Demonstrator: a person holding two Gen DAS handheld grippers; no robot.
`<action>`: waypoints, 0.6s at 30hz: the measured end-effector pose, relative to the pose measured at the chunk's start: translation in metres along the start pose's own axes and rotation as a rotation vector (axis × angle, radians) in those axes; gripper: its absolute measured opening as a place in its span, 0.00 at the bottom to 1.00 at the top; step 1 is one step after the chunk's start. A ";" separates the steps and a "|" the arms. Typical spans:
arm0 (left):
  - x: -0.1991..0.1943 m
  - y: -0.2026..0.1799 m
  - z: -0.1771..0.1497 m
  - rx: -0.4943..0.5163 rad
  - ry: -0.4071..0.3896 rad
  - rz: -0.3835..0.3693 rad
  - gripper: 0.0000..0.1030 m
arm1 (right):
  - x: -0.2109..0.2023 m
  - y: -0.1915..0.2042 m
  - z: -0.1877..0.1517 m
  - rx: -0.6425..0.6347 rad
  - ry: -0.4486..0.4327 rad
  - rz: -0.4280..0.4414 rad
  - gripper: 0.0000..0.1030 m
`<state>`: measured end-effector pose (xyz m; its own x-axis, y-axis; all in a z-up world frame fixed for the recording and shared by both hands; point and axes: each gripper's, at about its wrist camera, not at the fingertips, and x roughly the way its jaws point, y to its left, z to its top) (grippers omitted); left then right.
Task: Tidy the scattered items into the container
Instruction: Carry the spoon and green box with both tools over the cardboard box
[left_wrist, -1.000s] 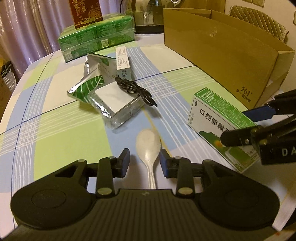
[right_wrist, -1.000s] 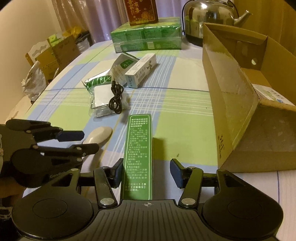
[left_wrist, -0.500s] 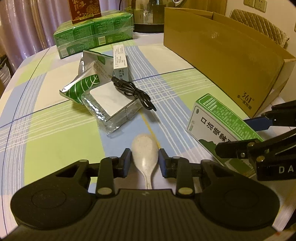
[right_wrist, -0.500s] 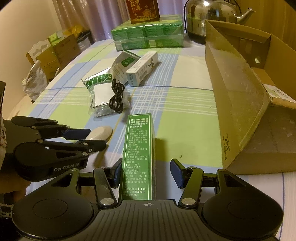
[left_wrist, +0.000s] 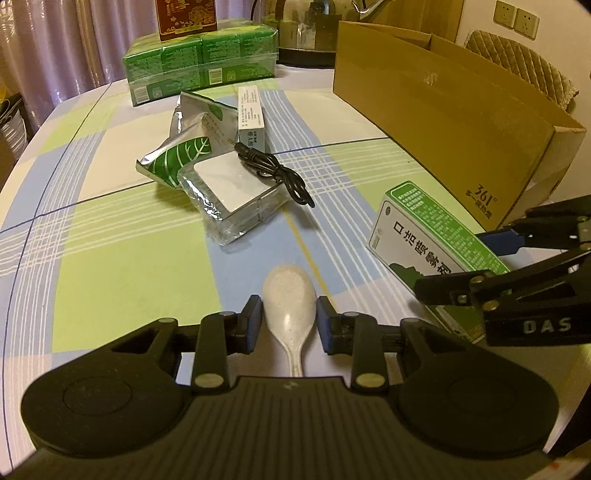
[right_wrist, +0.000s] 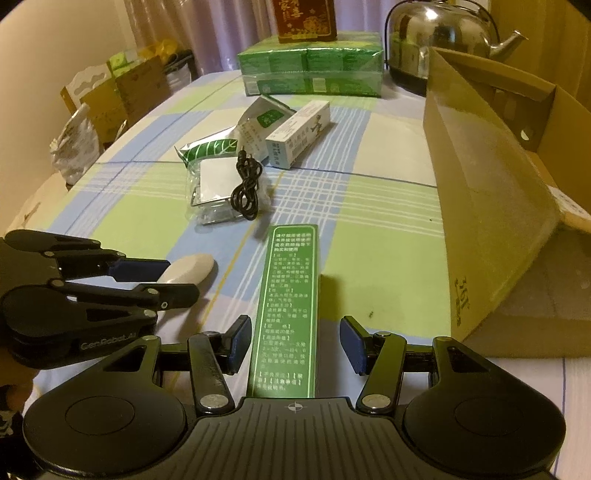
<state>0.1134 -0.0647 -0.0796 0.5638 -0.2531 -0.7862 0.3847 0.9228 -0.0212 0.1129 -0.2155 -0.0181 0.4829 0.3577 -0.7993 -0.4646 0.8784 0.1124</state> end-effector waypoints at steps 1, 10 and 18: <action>0.000 0.000 0.000 -0.001 -0.002 0.000 0.26 | 0.002 0.001 0.002 -0.004 0.006 -0.004 0.50; -0.004 0.001 0.001 -0.015 -0.012 -0.004 0.26 | 0.015 0.003 0.008 -0.020 0.047 -0.042 0.27; -0.019 -0.002 0.003 -0.017 -0.045 -0.012 0.26 | -0.017 0.004 0.009 0.005 -0.023 -0.049 0.27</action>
<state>0.1042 -0.0629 -0.0622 0.5917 -0.2767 -0.7572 0.3796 0.9242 -0.0411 0.1094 -0.2153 0.0011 0.5216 0.3214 -0.7903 -0.4360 0.8967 0.0768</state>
